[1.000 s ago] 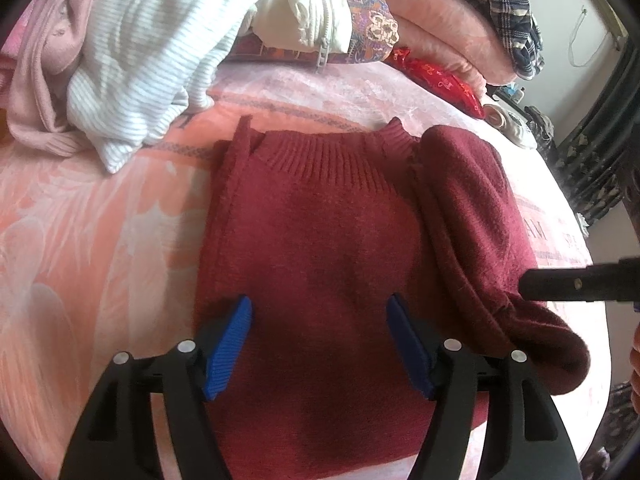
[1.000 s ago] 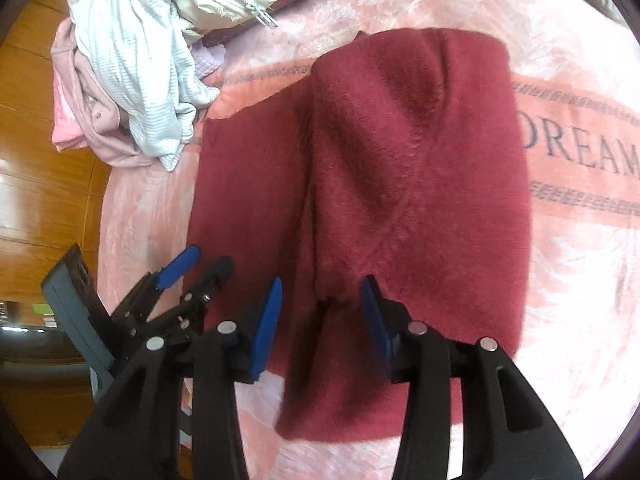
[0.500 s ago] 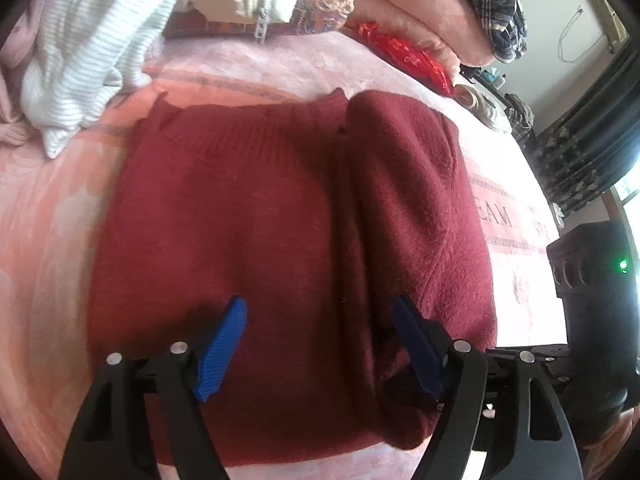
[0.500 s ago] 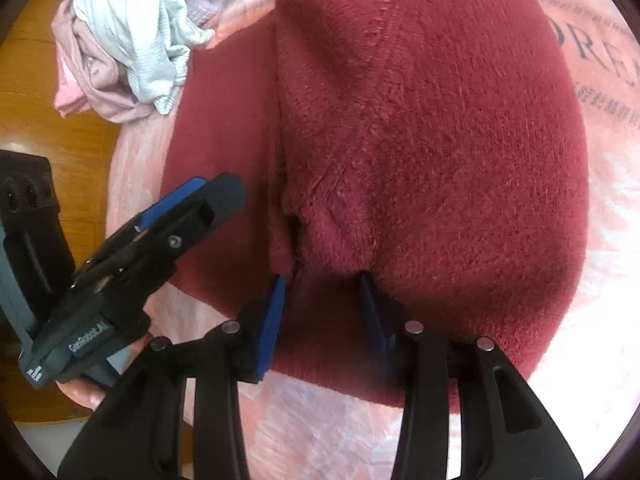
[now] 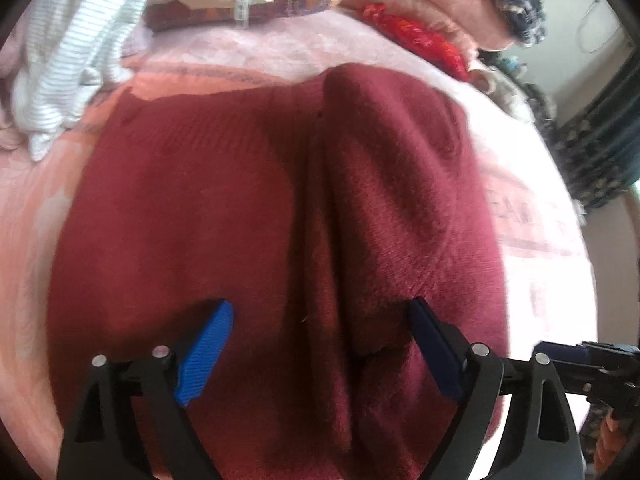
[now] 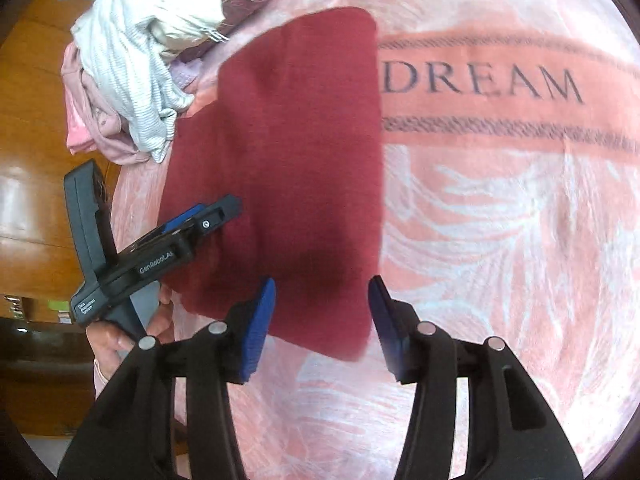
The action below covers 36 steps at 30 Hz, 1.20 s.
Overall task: Fold small clothes
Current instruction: 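Grasp the folded sweater edge with the left gripper, then lift the folded sweater with the left gripper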
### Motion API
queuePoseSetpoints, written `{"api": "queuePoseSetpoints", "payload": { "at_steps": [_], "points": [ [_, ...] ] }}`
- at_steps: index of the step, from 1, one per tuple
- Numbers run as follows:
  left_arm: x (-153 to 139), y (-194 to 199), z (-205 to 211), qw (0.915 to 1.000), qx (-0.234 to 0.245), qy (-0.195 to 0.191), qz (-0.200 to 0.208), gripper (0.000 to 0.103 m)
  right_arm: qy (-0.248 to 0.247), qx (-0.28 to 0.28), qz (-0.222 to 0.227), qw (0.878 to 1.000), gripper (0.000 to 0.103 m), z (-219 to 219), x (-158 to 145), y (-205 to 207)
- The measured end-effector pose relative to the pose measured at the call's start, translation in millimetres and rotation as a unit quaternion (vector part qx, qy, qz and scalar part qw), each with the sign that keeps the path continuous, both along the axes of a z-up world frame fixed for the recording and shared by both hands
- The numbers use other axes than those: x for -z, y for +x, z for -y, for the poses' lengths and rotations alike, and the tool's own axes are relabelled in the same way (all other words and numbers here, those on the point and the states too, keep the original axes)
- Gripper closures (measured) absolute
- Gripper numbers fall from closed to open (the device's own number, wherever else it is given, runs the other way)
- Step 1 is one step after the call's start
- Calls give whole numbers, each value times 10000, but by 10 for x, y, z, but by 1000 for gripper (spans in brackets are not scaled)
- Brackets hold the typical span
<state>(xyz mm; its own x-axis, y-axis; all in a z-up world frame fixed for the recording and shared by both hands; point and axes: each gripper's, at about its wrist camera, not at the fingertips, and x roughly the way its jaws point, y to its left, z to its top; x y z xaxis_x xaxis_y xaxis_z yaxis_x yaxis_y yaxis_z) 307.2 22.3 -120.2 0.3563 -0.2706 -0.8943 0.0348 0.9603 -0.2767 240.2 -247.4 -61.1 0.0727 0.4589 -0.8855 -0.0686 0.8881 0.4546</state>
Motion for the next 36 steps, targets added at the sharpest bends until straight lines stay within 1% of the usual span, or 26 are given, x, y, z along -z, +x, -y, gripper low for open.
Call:
{"api": "queuePoseSetpoints", "payload": {
  "at_steps": [2, 4, 6, 9, 12, 13, 15, 16, 17, 18, 19, 20, 21, 22, 25, 27, 30, 33, 36],
  "points": [
    [-80, -76, -21, 9998, -65, -141, 107, 14, 5, -96, 0, 10000, 54, 16, 35, -30],
    [-139, -96, -39, 9995, 31, -214, 229, 14, -2, -107, -27, 9999, 54, 67, 60, -45],
    [-143, -52, -71, 9987, 68, -440, 247, 14, 16, -87, -77, 9999, 54, 119, 87, -44],
    [-55, 59, -48, 9968, 194, -768, 42, 14, 15, -78, -133, 9999, 54, 154, 155, -49],
    [88, 119, -29, 9897, 248, -1394, -228, 14, -5, -108, -148, 9998, 54, 143, 185, -53],
    [121, 112, -7, 9885, 254, -1468, -255, 14, -16, -118, -138, 9998, 54, 145, 197, -48],
    [123, 103, 23, 9884, 267, -1483, -173, 15, -28, -114, -153, 9998, 54, 153, 226, -35],
    [115, 95, 44, 9881, 289, -1503, -130, 22, -21, -107, -173, 9998, 54, 165, 244, -34],
    [112, 89, 64, 9892, 288, -1431, -107, 28, -24, -91, -189, 9998, 54, 186, 260, -48],
    [110, 89, 84, 9910, 265, -1309, -82, 44, -29, -82, -204, 9998, 54, 202, 272, -46],
    [119, 93, 86, 9911, 260, -1308, -44, 59, -36, -60, -221, 9997, 54, 215, 286, -44],
    [129, 95, 84, 9899, 257, -1391, -48, 62, -36, -43, -233, 9997, 54, 222, 293, -42],
    [136, 97, 75, 9895, 227, -1427, -48, 70, -40, -36, -244, 9997, 54, 232, 298, -33],
    [132, 89, 65, 9889, 225, -1471, -8, 74, -53, -16, -250, 9997, 54, 240, 302, -30],
    [59, 46, 37, 9887, 217, -1473, 175, 79, -72, 5, -255, 9996, 54, 232, 301, -17],
    [-18, 13, 6, 9884, 252, -1474, 273, 80, -61, -10, -249, 9997, 54, 242, 293, -3],
    [-210, -20, -89, 9856, 363, -1585, 464, 81, -45, -64, -214, 9997, 54, 172, 271, 21],
    [-415, -55, -250, 9843, 411, -1570, 689, 81, 33, -129, -209, 9997, 54, 79, 265, 37],
    [-555, -83, -463, 9824, 386, -1636, 820, 81, 135, -224, -228, 9994, 54, -29, 273, 47]
  ]
}}
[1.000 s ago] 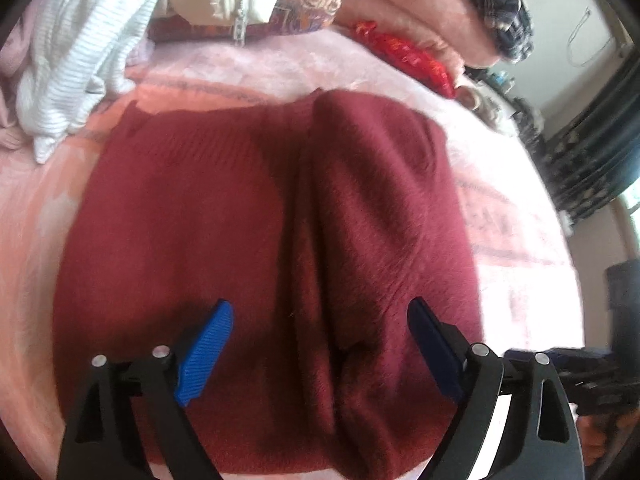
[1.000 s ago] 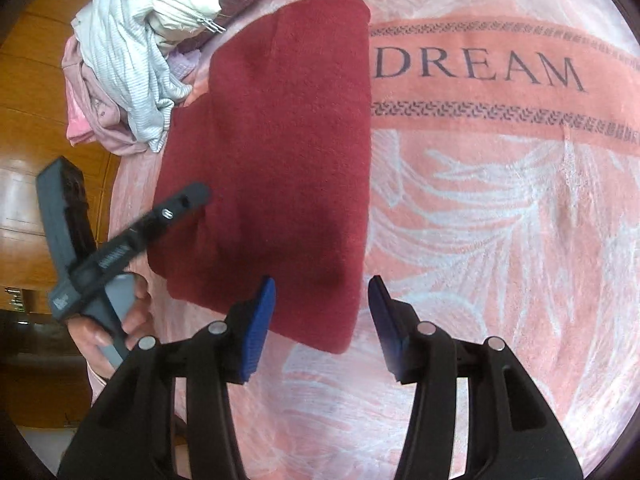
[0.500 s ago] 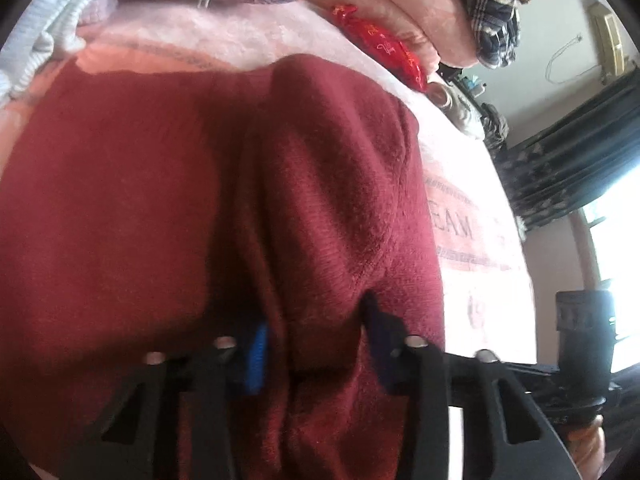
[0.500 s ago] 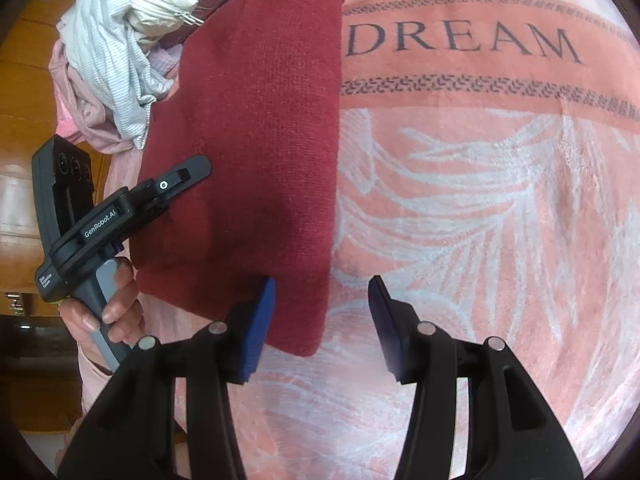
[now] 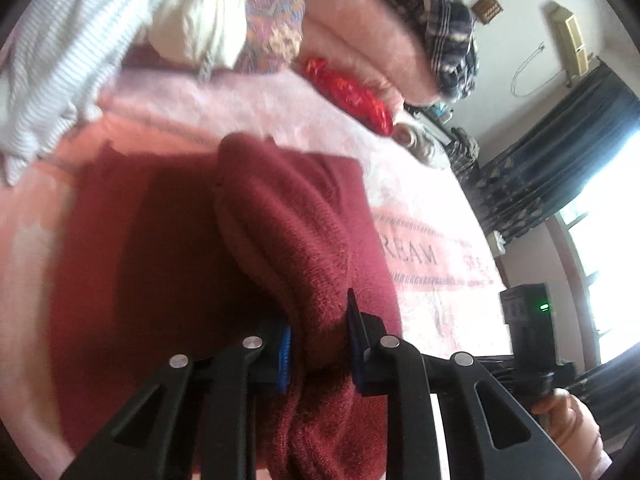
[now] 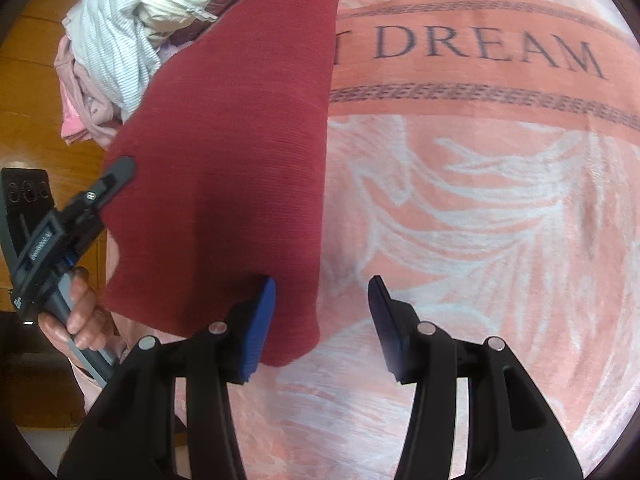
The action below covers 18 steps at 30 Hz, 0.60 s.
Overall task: Fold small clothes
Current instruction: 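Lift the folded sweater with the left gripper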
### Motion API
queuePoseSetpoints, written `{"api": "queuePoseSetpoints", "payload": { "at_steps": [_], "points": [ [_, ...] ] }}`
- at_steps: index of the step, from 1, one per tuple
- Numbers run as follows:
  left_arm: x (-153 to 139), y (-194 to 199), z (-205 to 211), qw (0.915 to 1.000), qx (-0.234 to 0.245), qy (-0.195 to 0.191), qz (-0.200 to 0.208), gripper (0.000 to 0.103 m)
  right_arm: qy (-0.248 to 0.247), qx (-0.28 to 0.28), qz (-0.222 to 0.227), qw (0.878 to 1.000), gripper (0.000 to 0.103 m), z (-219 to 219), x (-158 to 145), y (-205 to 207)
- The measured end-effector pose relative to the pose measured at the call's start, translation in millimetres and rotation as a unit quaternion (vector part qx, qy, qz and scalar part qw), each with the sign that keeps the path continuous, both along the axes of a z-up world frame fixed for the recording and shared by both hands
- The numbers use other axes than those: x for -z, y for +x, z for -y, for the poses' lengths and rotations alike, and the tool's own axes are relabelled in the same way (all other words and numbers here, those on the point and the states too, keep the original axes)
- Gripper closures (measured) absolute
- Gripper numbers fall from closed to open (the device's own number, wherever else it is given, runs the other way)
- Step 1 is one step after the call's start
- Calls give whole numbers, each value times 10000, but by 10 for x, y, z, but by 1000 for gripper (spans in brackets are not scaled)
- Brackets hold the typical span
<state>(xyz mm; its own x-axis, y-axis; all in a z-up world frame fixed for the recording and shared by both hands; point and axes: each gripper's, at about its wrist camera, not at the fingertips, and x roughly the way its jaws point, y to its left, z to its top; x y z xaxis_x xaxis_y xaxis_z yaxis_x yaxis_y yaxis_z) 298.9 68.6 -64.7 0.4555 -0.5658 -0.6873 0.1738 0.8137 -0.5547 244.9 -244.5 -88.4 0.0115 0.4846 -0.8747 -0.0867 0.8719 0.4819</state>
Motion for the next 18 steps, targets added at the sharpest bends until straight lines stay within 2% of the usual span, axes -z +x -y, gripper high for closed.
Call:
{"api": "queuePoseSetpoints", "payload": {
  "at_steps": [4, 9, 13, 18],
  "points": [
    [-144, -5, -376, 9999, -118, -39, 50, 81, 230, -139, -63, 9996, 54, -169, 14, 14],
    [-157, -29, -835, 9995, -304, -50, 0, 81, 318, -303, -48, 9990, 54, -349, 12, 26],
    [3, -31, -1099, 9989, -438, 45, -185, 81, 308, -390, -96, 9987, 54, -479, 55, 27],
    [294, -15, -1188, 9982, -366, 157, -440, 80, 213, -458, -170, 9986, 54, -673, 136, 56]
  ]
}}
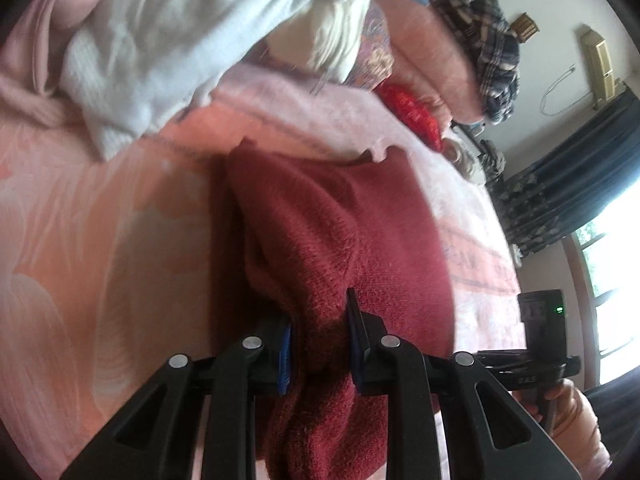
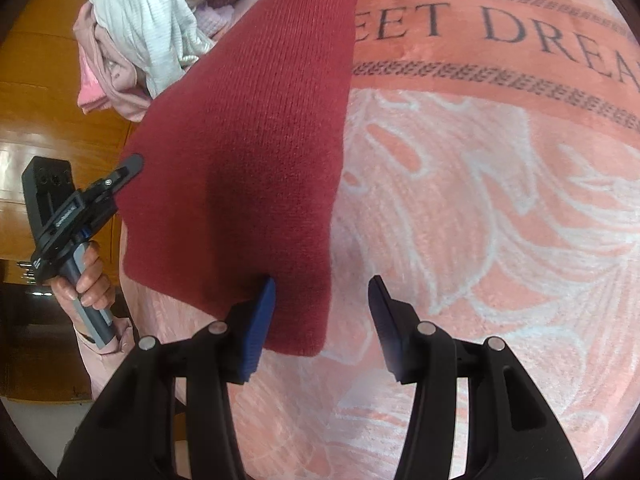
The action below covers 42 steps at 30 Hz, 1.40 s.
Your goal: Fold small clothes
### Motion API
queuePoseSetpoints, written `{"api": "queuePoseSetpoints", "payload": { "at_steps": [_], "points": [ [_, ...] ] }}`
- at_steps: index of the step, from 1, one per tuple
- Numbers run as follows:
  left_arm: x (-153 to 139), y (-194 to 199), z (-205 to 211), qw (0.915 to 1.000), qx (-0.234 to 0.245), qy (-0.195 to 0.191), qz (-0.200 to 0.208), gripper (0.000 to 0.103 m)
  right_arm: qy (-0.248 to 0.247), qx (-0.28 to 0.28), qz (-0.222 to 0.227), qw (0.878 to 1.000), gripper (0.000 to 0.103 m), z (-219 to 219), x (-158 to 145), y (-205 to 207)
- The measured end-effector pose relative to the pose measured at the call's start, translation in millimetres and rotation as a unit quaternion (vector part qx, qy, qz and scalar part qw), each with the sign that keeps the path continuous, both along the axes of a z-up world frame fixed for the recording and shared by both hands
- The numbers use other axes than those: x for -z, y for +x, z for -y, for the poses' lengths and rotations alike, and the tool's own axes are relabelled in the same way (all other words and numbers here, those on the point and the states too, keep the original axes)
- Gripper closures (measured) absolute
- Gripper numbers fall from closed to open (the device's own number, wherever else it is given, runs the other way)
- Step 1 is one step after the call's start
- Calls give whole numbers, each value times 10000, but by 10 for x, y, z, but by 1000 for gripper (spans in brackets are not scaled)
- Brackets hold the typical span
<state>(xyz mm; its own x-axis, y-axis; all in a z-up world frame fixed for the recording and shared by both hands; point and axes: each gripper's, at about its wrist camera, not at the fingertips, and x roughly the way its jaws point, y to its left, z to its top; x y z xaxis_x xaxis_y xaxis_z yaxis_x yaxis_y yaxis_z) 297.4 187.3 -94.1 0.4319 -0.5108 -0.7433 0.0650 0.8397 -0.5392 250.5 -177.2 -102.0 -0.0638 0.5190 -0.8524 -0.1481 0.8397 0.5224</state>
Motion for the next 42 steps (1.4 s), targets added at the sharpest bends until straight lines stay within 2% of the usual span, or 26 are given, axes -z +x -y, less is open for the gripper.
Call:
{"api": "queuePoseSetpoints", "payload": {
  "at_steps": [4, 7, 12, 15, 18, 21, 26, 28, 29, 30, 31, 33, 34, 35, 36, 39, 42],
  "points": [
    [139, -8, -5, 9999, 37, 108, -72, 80, -175, -100, -38, 9998, 54, -75, 111, -27],
    [224, -6, 61, 9991, 91, 402, -61, 79, -309, -137, -31, 9994, 54, -152, 195, -12],
    [353, -19, 183, 9971, 108, 752, -41, 77, -578, -263, 238, 9977, 54, -254, 199, -60],
    [298, -56, 159, 9973, 6, 728, -76, 68, -507, -226, 318, 9979, 53, -243, 145, -62],
    [148, -220, 57, 9969, -207, 753, -53, 46, -164, -236, 317, 9991, 52, -224, 23, -70],
    [22, -521, 28, 9960, -252, 849, 100, 39, 13, -280, 297, 9992, 49, -196, -24, -92],
    [138, -805, 114, 9947, -225, 991, -150, 37, 106, -128, -52, 9998, 49, -31, 114, -150],
    [229, -837, 125, 9947, -216, 972, -254, 39, 112, -126, -69, 9998, 49, -32, 142, -147],
    [264, -840, 122, 9947, -240, 965, -273, 44, 115, -142, -55, 9998, 49, -42, 139, -143],
    [318, -837, 117, 9946, -266, 951, -320, 58, 122, -167, -43, 9998, 49, -48, 128, -154],
    [350, -834, 114, 9946, -278, 943, -341, 68, 145, -216, -30, 9997, 50, -74, 129, -155],
    [385, -833, 106, 9953, -301, 867, -316, 80, 178, -308, -32, 9994, 63, -169, 148, -149],
    [385, -831, 99, 9954, -296, 853, -307, 83, 114, -320, 37, 9994, 65, -180, 149, -155],
    [379, -831, 82, 9958, -337, 793, -316, 84, 114, -368, 98, 9992, 74, -199, 137, -165],
    [370, -831, 57, 9962, -397, 696, -337, 85, 117, -421, 163, 9989, 79, -211, 103, -180],
    [226, -866, -69, 9979, -505, 312, -248, 86, 295, -520, 353, 9976, 82, -197, -125, -239],
    [50, -938, -105, 9984, -516, 247, -2, 87, 538, -600, 639, 9947, 85, -148, -413, -313]
  ]
}}
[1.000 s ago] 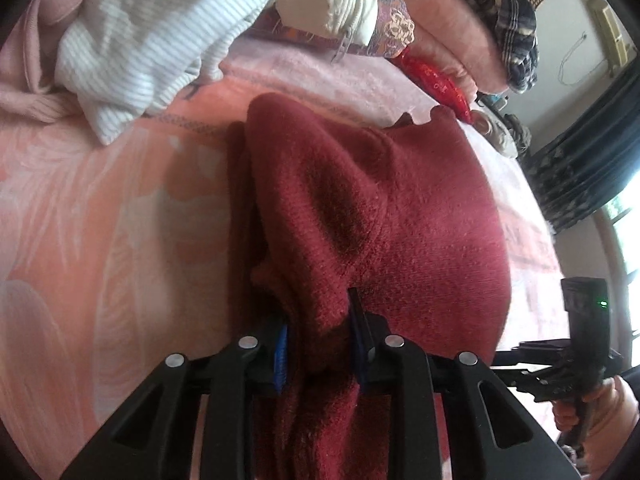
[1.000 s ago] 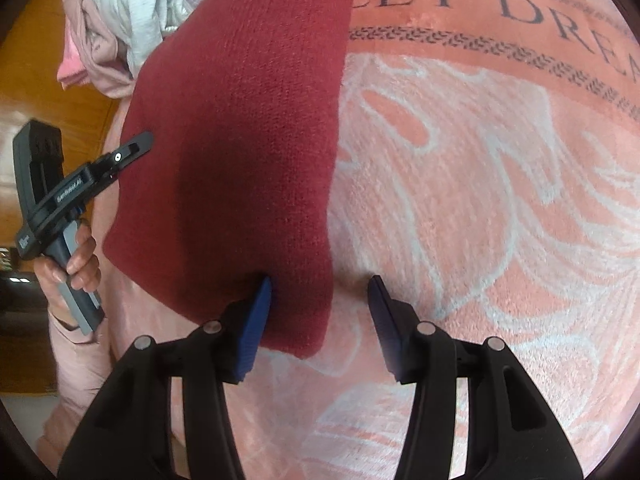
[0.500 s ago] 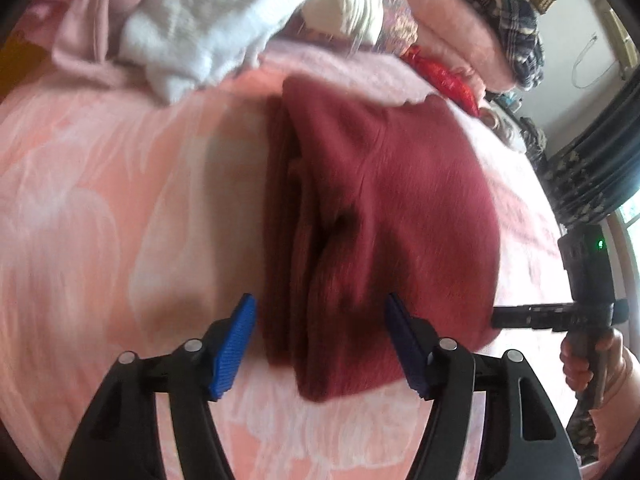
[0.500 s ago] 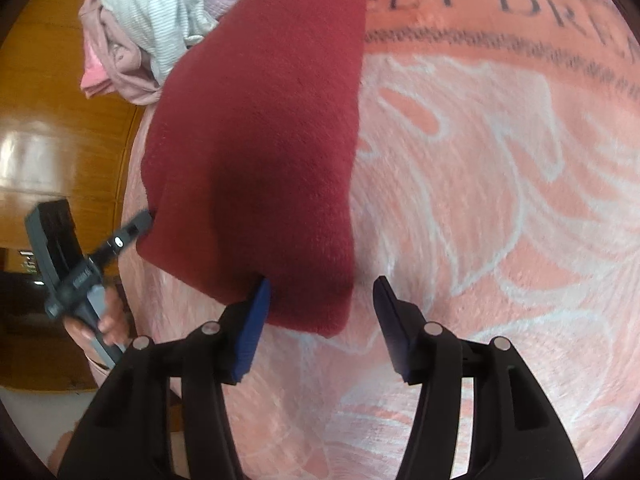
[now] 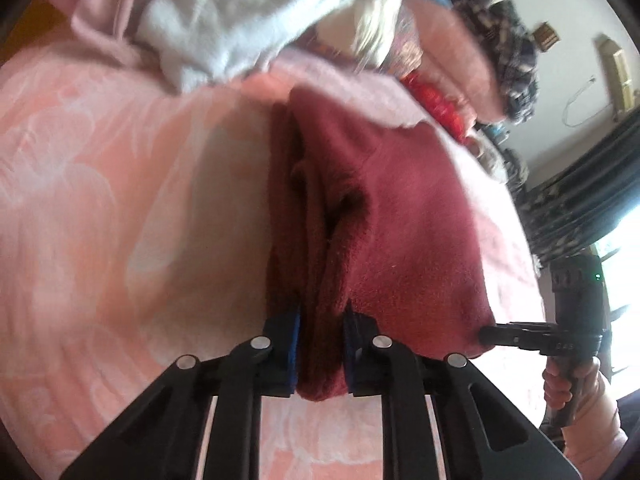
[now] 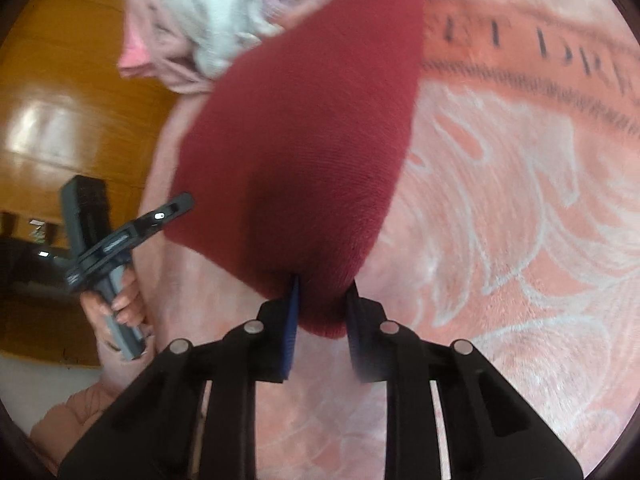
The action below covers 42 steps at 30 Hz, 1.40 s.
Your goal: Fold small clothes
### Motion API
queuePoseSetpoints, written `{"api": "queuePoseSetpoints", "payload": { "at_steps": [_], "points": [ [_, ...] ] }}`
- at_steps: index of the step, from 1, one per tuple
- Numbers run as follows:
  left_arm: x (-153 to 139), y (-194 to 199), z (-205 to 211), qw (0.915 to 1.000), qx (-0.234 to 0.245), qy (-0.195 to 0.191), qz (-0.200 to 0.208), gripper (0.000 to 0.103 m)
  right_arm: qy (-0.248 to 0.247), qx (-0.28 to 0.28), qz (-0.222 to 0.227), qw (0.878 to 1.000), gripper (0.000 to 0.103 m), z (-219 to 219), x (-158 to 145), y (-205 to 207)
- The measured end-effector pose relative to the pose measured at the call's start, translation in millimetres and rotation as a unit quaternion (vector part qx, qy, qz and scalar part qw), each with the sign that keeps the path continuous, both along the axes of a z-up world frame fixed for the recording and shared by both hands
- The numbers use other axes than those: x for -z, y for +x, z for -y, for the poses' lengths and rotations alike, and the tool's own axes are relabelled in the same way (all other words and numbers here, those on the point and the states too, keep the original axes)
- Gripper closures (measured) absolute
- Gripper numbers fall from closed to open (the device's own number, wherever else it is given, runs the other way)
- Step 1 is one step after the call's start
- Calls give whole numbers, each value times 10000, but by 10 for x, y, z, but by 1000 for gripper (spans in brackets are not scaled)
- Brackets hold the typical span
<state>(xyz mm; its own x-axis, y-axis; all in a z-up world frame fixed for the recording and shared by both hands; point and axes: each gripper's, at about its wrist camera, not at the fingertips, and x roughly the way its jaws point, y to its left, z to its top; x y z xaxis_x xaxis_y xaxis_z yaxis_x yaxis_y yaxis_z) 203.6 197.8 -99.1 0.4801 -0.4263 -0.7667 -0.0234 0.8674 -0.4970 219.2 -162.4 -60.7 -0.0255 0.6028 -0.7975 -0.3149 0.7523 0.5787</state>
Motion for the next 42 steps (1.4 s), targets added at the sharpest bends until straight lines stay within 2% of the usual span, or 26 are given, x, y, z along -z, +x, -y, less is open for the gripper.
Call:
{"api": "queuePoseSetpoints", "payload": {
  "at_steps": [3, 6, 8, 11, 16, 19, 20, 21, 22, 23, 24, 26, 27, 30, 32, 34, 36, 38, 39, 40, 42],
  "points": [
    [-92, -39, 21, 9998, 43, 161, 149, 87, 62, -31, 47, 10000, 90, 27, -79, -60],
    [55, -11, 37, 9995, 118, 292, -50, 87, -265, -83, -134, 9995, 92, -32, 179, -80],
    [256, 7, 56, 9986, 144, 442, -255, 86, -477, -79, -263, 9985, 93, 7, 351, -74],
    [445, 36, 62, 9981, 166, 497, -332, 85, -668, -104, -283, 9973, 93, -16, 516, -62],
    [453, 22, 159, 9961, 254, 822, -170, 83, -882, -157, -133, 9959, 89, -148, 556, -69],
    [425, 20, 177, 9959, 233, 857, -140, 79, -881, -148, -237, 9957, 74, -154, 537, -46],
    [398, 13, 158, 9960, 243, 854, -130, 77, -872, -147, -266, 9957, 64, -132, 513, -26],
    [359, 12, 159, 9958, 253, 872, -116, 68, -854, -151, -283, 9958, 60, -85, 471, -2],
    [293, 12, 162, 9950, 264, 963, -77, 56, -775, -127, -235, 9966, 60, -38, 373, 24],
    [234, 8, 152, 9936, 284, 1095, -36, 54, -677, -71, -150, 9976, 59, 13, 268, 58],
    [153, 6, 140, 9921, 287, 1217, 49, 52, -570, 6, -72, 9983, 53, 64, 142, 109],
    [-67, 44, 103, 9912, 200, 1277, 298, 42, -408, 201, 157, 9988, 46, 164, -77, 254],
    [-161, 94, 89, 9913, 155, 1249, 391, 38, -375, 327, 294, 9983, 46, 190, -172, 361],
    [-345, 443, 122, 9910, 133, 1246, 478, 37, -324, 613, 383, 9969, 46, 198, -227, 611],
    [-326, 790, 175, 9889, 59, 1441, 348, 37, -410, 669, 451, 9959, 46, 167, -188, 714],
    [-217, 1082, 182, 9891, 23, 1468, 124, 37, -567, 723, 527, 9944, 46, 121, -96, 806],
    [-85, 1245, 171, 9907, 15, 1359, -108, 37, -578, 763, 488, 9942, 46, 100, 3, 857],
    [23, 1361, 138, 9942, -40, 1042, -251, 41, -564, 771, 424, 9945, 47, 93, 83, 906],
    [66, 1411, 140, 9958, -16, 865, -287, 50, -560, 768, 401, 9947, 48, 79, 124, 911],
    [102, 1430, 157, 9963, 50, 792, -332, 71, -539, 763, 420, 9947, 48, 53, 141, 906],
    [176, 1510, 163, 9963, 26, 721, -460, 89, -474, 783, 411, 9950, 49, 39, 181, 909]
  ]
}}
